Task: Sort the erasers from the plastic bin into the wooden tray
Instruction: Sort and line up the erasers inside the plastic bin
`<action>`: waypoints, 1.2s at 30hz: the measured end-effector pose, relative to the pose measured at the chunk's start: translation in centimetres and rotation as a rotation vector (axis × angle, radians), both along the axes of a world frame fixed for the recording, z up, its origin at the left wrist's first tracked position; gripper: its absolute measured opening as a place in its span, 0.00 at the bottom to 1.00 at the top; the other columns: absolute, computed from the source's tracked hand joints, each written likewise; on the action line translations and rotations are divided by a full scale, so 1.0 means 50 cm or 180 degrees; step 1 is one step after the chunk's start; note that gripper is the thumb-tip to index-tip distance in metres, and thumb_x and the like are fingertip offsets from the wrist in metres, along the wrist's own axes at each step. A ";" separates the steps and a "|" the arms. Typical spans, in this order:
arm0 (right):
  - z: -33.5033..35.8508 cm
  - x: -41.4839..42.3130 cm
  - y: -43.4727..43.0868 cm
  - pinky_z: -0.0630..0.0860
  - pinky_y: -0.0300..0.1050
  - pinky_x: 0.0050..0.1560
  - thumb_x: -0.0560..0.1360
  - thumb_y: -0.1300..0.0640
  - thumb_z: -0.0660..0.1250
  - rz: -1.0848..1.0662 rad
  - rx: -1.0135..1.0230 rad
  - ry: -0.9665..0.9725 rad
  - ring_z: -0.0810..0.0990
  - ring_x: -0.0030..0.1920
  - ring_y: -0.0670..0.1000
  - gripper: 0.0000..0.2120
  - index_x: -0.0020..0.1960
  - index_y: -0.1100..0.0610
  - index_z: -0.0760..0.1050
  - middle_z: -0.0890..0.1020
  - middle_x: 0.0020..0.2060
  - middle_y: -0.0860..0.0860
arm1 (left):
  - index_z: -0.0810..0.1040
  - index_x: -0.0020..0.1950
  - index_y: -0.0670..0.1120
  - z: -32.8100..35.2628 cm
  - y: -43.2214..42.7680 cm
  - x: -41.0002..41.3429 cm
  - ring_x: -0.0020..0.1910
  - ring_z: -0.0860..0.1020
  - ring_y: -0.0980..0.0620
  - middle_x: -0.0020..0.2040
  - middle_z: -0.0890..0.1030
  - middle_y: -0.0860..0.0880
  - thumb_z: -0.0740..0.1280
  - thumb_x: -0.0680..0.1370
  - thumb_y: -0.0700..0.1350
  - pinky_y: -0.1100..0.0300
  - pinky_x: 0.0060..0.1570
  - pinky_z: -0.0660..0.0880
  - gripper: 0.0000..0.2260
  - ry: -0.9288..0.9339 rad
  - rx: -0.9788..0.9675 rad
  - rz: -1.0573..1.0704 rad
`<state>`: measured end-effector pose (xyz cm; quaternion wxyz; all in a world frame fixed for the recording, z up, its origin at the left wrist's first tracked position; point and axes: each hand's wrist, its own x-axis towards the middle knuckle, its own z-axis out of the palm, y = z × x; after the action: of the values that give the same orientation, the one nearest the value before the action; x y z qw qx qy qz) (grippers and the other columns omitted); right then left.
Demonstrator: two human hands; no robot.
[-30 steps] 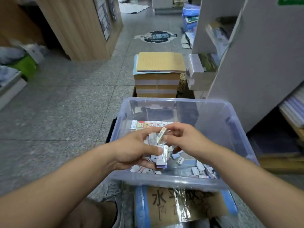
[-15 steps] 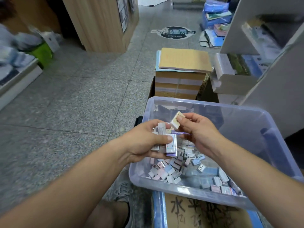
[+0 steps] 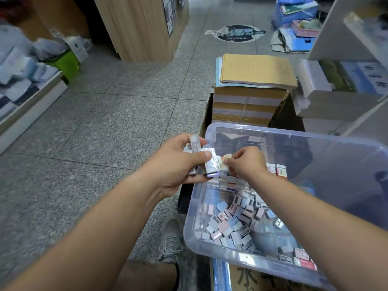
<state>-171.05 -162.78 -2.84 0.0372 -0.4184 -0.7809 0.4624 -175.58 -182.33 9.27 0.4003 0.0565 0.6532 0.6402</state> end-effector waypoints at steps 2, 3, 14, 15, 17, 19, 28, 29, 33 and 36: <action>-0.003 0.002 0.004 0.84 0.59 0.46 0.71 0.54 0.80 0.0004 0.0036 0.0001 0.86 0.36 0.55 0.12 0.37 0.60 0.81 0.85 0.30 0.54 | 0.77 0.55 0.45 -0.001 0.009 -0.003 0.39 0.85 0.51 0.45 0.84 0.45 0.70 0.77 0.33 0.49 0.39 0.85 0.10 -0.0023 0.0033 0.0039; -0.006 0.005 0.004 0.84 0.59 0.46 0.72 0.54 0.79 0.0050 0.0097 0.0014 0.85 0.36 0.56 0.12 0.37 0.60 0.81 0.84 0.30 0.54 | 0.77 0.55 0.45 -0.001 0.013 -0.003 0.38 0.85 0.51 0.45 0.84 0.45 0.70 0.77 0.33 0.49 0.39 0.85 0.10 -0.0035 0.0052 0.0068; 0.062 0.025 -0.011 0.76 0.46 0.38 0.81 0.51 0.66 0.0512 0.0523 0.0063 0.82 0.36 0.53 0.17 0.40 0.60 0.82 0.84 0.33 0.53 | 0.77 0.56 0.44 -0.004 0.036 0.011 0.42 0.86 0.47 0.55 0.83 0.38 0.71 0.78 0.34 0.48 0.42 0.85 0.10 0.0044 0.0073 0.0130; 0.087 0.033 -0.017 0.75 0.45 0.36 0.81 0.50 0.65 0.0518 0.0260 0.0324 0.80 0.33 0.51 0.17 0.41 0.60 0.82 0.84 0.34 0.52 | 0.77 0.56 0.44 -0.005 0.038 0.013 0.42 0.86 0.47 0.54 0.83 0.38 0.71 0.78 0.34 0.48 0.41 0.85 0.09 0.0054 0.0075 0.0141; 0.145 0.060 -0.032 0.72 0.43 0.29 0.81 0.50 0.66 0.0543 -0.0945 0.0976 0.76 0.30 0.49 0.16 0.47 0.63 0.81 0.83 0.36 0.52 | 0.77 0.55 0.44 -0.008 0.042 0.018 0.42 0.86 0.47 0.52 0.84 0.39 0.71 0.78 0.34 0.51 0.40 0.84 0.08 0.0103 0.0078 0.0161; 0.192 0.096 -0.037 0.71 0.43 0.28 0.76 0.47 0.69 0.0665 -0.2030 0.1344 0.77 0.31 0.50 0.19 0.53 0.64 0.79 0.82 0.38 0.54 | 0.78 0.55 0.43 -0.008 0.044 0.021 0.41 0.86 0.47 0.50 0.85 0.39 0.71 0.78 0.35 0.54 0.38 0.83 0.08 0.0175 0.0078 0.0168; 0.216 0.149 -0.027 0.81 0.40 0.35 0.73 0.65 0.75 0.0710 -0.1457 0.1088 0.82 0.39 0.53 0.12 0.55 0.65 0.80 0.85 0.44 0.63 | 0.78 0.63 0.39 -0.011 0.066 0.052 0.42 0.86 0.48 0.50 0.85 0.39 0.70 0.79 0.37 0.57 0.38 0.84 0.13 0.0052 0.0176 -0.0034; 0.215 0.151 -0.022 0.81 0.40 0.36 0.74 0.66 0.74 0.0625 -0.1632 0.1088 0.82 0.38 0.53 0.10 0.55 0.66 0.80 0.84 0.42 0.63 | 0.78 0.62 0.39 -0.012 0.066 0.053 0.42 0.86 0.47 0.49 0.85 0.40 0.70 0.79 0.36 0.57 0.39 0.84 0.12 0.0031 0.0196 -0.0045; 0.204 0.156 -0.008 0.82 0.38 0.34 0.77 0.68 0.70 0.0226 -0.2508 0.1160 0.82 0.34 0.49 0.09 0.56 0.69 0.78 0.82 0.42 0.61 | 0.77 0.61 0.37 -0.015 0.066 0.055 0.41 0.86 0.47 0.48 0.85 0.39 0.70 0.77 0.32 0.58 0.38 0.84 0.13 0.0131 0.0142 -0.0026; 0.188 0.150 0.006 0.82 0.40 0.36 0.76 0.67 0.71 -0.0099 -0.2538 0.1301 0.83 0.35 0.51 0.05 0.51 0.64 0.79 0.83 0.37 0.58 | 0.77 0.58 0.39 -0.013 0.069 0.049 0.40 0.86 0.47 0.49 0.84 0.39 0.70 0.77 0.31 0.58 0.36 0.83 0.10 0.0208 0.0050 0.0123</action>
<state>-163.54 -162.48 6.56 0.0334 -0.3118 -0.5119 0.7998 -173.13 -178.88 8.60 0.3658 0.0679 0.6619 0.6507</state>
